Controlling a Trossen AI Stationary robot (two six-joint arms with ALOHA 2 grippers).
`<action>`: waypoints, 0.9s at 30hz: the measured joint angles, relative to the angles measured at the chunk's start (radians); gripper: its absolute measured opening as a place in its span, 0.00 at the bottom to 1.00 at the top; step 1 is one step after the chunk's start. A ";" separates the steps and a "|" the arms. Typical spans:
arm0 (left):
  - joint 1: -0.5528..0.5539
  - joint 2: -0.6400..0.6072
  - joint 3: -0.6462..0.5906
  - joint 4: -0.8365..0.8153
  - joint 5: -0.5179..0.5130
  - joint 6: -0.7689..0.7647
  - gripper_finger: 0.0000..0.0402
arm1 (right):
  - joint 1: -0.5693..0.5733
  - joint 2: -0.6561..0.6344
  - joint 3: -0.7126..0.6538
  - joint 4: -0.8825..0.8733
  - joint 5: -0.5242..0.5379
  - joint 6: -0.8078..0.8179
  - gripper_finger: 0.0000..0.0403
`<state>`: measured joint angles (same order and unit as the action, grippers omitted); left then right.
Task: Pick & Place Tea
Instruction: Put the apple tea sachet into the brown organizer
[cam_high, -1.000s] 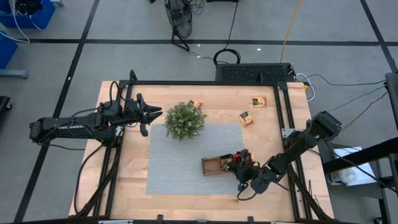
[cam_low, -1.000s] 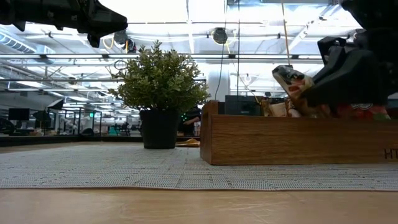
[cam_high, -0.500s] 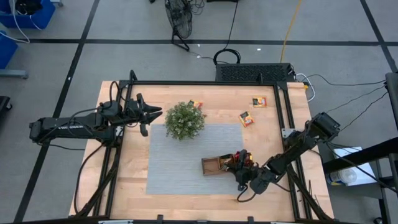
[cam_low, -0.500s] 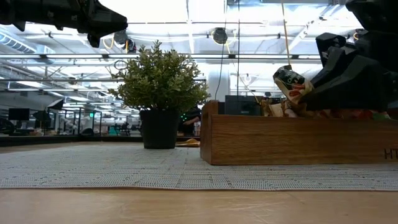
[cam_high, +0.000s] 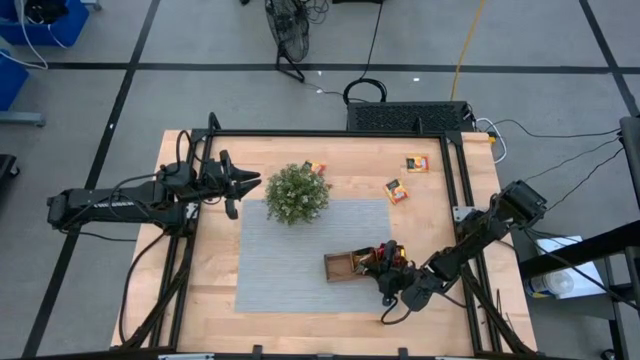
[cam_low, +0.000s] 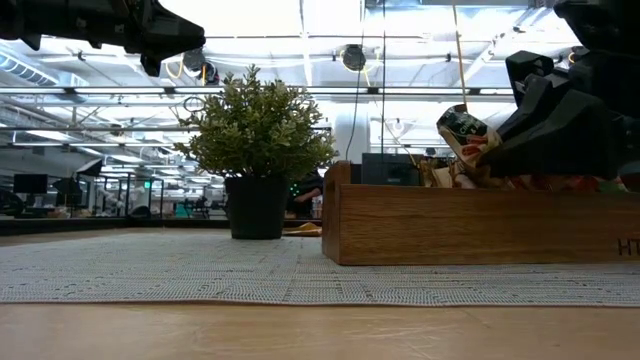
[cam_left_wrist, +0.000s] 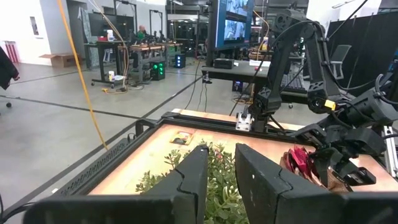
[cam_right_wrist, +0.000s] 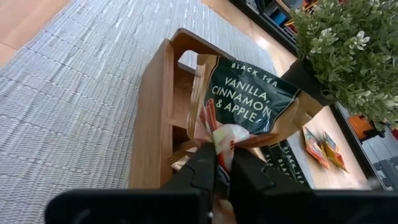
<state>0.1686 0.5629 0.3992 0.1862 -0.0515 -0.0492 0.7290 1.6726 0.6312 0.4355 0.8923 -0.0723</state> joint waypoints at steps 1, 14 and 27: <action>0.000 0.000 0.000 0.000 0.000 0.000 0.22 | -0.003 0.000 0.000 0.000 0.000 0.000 0.06; 0.000 0.000 0.000 0.006 0.000 -0.032 0.22 | -0.023 0.000 0.000 -0.006 -0.052 -0.001 0.06; 0.000 0.000 0.000 0.014 0.000 -0.035 0.22 | -0.023 0.000 0.000 0.009 -0.059 0.000 0.24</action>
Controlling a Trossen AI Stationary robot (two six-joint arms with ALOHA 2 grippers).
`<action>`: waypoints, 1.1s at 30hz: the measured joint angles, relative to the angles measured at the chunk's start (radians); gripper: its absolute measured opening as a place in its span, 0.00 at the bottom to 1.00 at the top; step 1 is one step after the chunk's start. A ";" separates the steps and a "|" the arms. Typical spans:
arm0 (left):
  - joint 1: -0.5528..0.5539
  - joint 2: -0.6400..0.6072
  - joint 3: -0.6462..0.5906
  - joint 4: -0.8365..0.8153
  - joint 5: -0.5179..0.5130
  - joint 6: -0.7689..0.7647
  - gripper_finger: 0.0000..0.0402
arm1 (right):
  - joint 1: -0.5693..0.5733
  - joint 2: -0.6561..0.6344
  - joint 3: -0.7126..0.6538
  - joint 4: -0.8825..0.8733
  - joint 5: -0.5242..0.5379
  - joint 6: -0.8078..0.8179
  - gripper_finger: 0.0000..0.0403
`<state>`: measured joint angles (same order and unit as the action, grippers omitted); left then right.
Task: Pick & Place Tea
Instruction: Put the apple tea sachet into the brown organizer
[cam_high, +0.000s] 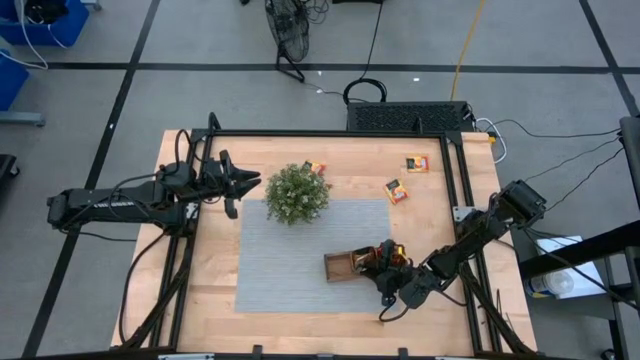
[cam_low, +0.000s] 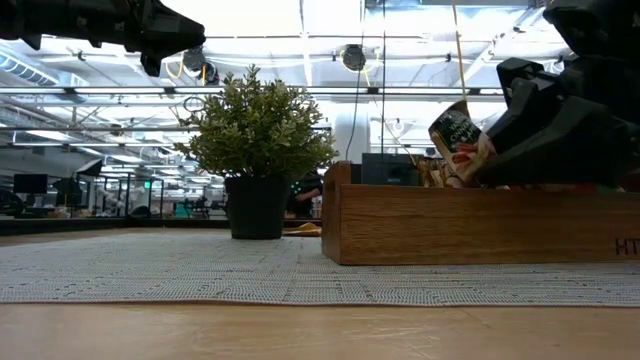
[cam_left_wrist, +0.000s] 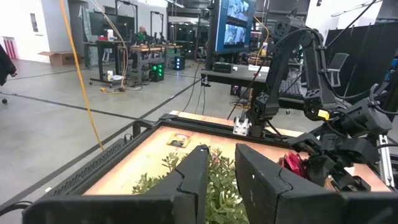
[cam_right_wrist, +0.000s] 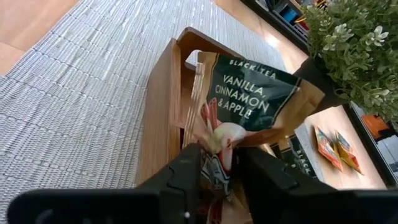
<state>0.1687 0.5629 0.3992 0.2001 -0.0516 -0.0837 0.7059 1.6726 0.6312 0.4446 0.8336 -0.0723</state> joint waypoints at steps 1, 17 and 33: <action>0.000 0.000 0.000 0.000 0.000 0.000 0.22 | 0.000 0.000 0.000 0.001 0.000 0.000 0.25; 0.000 0.000 0.000 0.000 0.000 0.000 0.22 | 0.012 -0.029 0.000 0.014 0.028 0.008 0.33; 0.000 0.000 0.000 -0.001 0.000 0.001 0.22 | 0.061 -0.279 0.000 -0.057 -0.007 0.065 0.34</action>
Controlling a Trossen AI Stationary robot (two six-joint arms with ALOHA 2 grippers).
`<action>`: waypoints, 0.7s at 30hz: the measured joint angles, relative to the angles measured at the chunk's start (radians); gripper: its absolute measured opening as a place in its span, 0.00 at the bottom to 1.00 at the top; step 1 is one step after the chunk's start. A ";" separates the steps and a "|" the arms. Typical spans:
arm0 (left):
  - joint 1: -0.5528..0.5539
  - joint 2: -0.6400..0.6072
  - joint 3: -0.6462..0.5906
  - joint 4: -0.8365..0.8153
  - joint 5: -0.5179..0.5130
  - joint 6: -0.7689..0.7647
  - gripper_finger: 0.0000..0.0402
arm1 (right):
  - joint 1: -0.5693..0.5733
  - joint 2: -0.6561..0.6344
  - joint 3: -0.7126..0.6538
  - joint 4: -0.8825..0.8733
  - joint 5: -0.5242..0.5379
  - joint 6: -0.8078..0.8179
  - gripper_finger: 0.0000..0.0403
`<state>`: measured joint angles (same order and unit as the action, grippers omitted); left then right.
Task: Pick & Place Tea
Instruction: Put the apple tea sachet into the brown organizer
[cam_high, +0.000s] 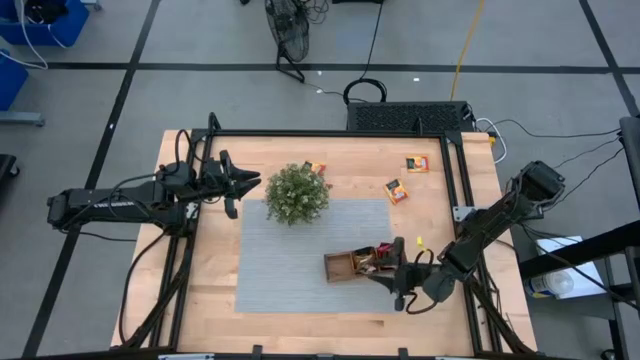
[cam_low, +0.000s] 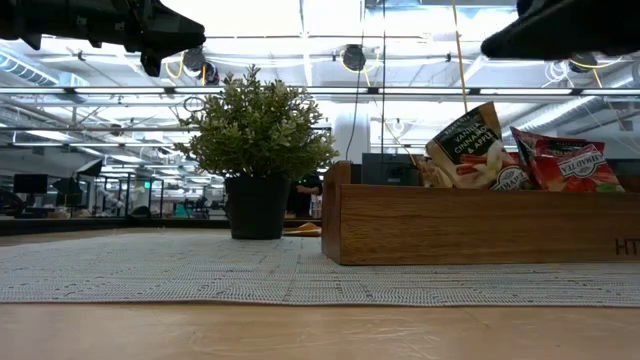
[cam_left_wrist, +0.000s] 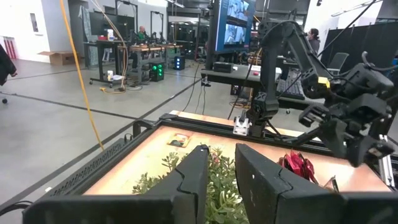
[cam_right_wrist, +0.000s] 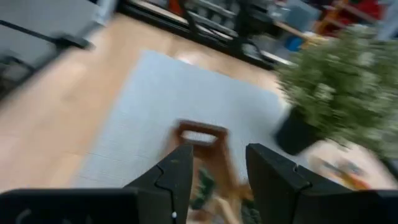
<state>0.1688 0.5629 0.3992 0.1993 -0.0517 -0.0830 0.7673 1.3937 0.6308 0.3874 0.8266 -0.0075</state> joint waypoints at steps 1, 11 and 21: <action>0.000 0.000 0.000 0.000 0.000 0.000 0.22 | -0.001 -0.010 0.000 0.005 -0.037 0.005 0.34; 0.000 0.000 0.000 -0.001 -0.001 0.000 0.22 | -0.169 -0.009 0.000 0.070 -0.374 0.010 0.20; 0.000 0.000 0.000 -0.003 -0.002 0.000 0.22 | -0.243 -0.009 0.000 -0.013 -0.499 0.046 0.01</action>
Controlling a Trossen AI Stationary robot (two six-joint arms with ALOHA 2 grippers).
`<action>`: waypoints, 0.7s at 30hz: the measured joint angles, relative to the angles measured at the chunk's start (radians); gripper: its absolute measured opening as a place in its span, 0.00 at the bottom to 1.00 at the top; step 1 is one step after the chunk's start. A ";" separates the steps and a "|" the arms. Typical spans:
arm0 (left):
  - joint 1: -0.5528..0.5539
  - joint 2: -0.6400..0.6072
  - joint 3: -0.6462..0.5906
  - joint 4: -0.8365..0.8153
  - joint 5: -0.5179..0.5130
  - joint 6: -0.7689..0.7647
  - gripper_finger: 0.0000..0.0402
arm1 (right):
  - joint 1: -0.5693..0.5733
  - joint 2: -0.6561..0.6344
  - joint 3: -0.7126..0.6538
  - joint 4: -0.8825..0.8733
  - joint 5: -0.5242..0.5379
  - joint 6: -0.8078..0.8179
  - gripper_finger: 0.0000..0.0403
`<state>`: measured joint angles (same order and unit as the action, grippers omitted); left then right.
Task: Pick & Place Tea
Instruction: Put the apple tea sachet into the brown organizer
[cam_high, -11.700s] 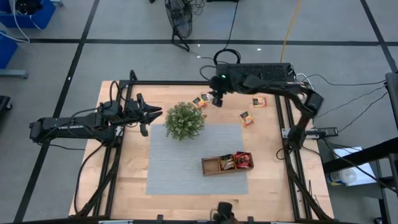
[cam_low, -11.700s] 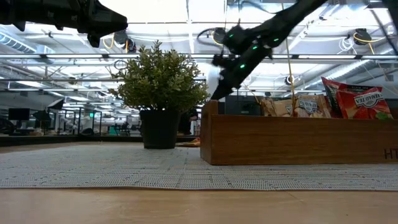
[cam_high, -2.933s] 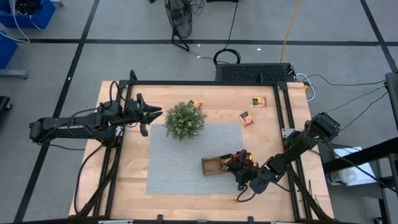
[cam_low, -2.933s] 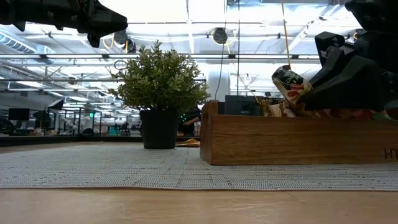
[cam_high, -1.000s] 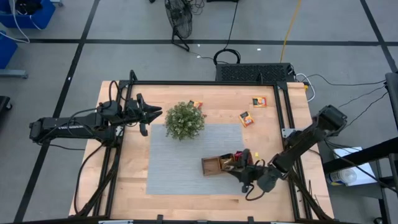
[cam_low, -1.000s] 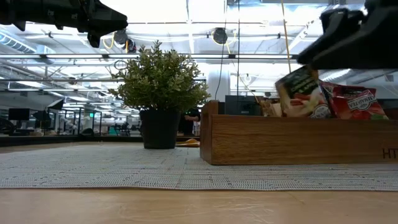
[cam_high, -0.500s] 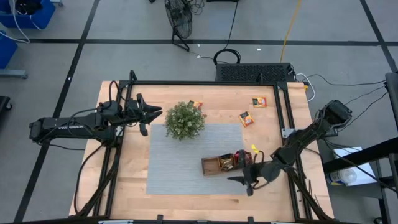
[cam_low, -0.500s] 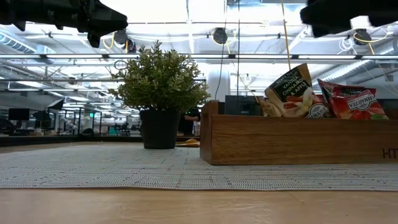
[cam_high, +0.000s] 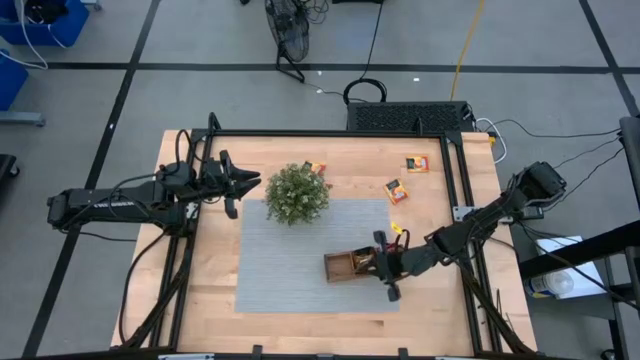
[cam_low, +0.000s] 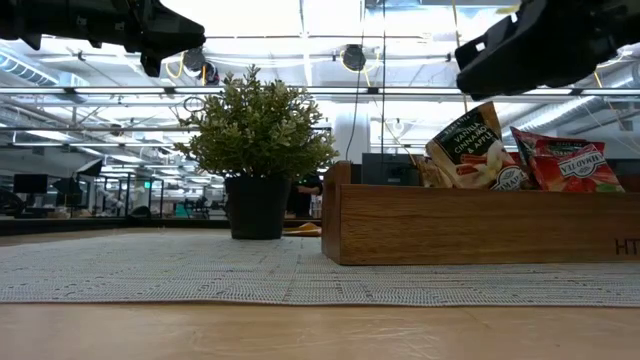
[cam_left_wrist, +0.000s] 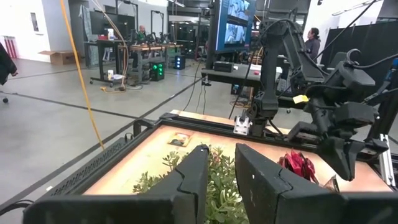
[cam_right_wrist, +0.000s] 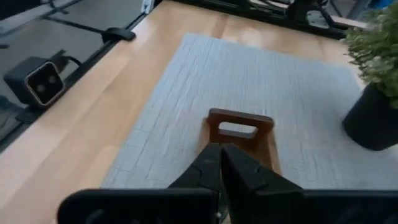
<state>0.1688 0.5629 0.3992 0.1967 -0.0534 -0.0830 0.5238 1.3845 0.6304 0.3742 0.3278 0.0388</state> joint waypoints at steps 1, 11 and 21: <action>0.000 0.000 0.000 0.000 0.000 0.000 0.22 | 0.000 0.000 0.000 -0.001 -0.010 0.008 0.01; 0.000 0.000 0.000 0.000 -0.001 0.000 0.22 | -0.038 0.000 0.000 -0.128 -0.017 0.065 0.00; 0.000 0.000 0.000 0.000 -0.001 0.000 0.22 | -0.008 -0.003 0.000 -0.184 -0.019 0.158 0.00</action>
<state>0.1688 0.5631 0.3992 0.1970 -0.0540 -0.0826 0.5161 1.3811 0.6304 0.1901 0.3090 0.1964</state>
